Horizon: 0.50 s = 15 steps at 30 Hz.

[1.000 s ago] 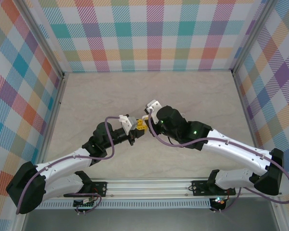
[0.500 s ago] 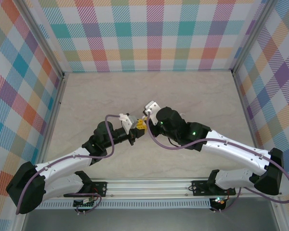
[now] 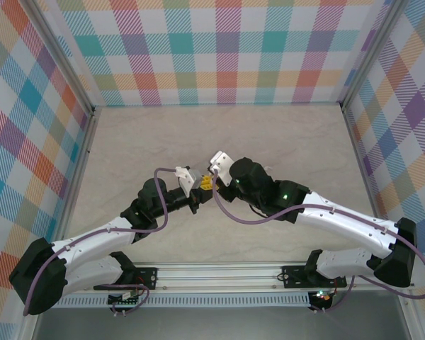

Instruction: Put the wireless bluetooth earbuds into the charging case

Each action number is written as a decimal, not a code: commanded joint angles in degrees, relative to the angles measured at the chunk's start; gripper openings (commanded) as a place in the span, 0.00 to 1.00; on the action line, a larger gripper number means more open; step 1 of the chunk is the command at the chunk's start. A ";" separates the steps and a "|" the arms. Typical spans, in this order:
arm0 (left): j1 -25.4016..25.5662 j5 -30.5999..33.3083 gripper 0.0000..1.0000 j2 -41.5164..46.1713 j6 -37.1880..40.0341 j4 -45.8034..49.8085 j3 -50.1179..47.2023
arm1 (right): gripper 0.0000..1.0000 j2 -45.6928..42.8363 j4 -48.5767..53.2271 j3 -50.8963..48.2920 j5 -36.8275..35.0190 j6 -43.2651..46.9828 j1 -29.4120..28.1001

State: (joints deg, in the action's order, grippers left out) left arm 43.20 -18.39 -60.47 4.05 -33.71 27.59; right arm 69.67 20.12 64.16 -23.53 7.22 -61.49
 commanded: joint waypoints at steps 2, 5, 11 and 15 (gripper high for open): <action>-0.32 0.46 0.00 1.54 -0.75 -3.69 3.12 | 0.12 -0.65 1.77 -1.75 4.06 0.77 -0.60; -0.31 0.46 0.00 1.50 -0.99 -3.78 3.17 | 0.12 -1.07 1.00 -2.10 6.79 -0.90 -0.57; -0.37 0.42 0.00 1.91 -1.30 -3.87 3.32 | 0.12 -0.68 0.45 -2.79 7.79 -2.96 -0.56; -0.34 0.55 0.00 2.70 -1.56 -3.70 3.17 | 0.13 -1.17 -0.45 -4.13 7.62 -3.42 -0.56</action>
State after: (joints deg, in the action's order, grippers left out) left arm 43.20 -18.57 -60.05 3.64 -32.16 27.81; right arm 68.75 17.93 62.28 -20.53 5.50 -61.41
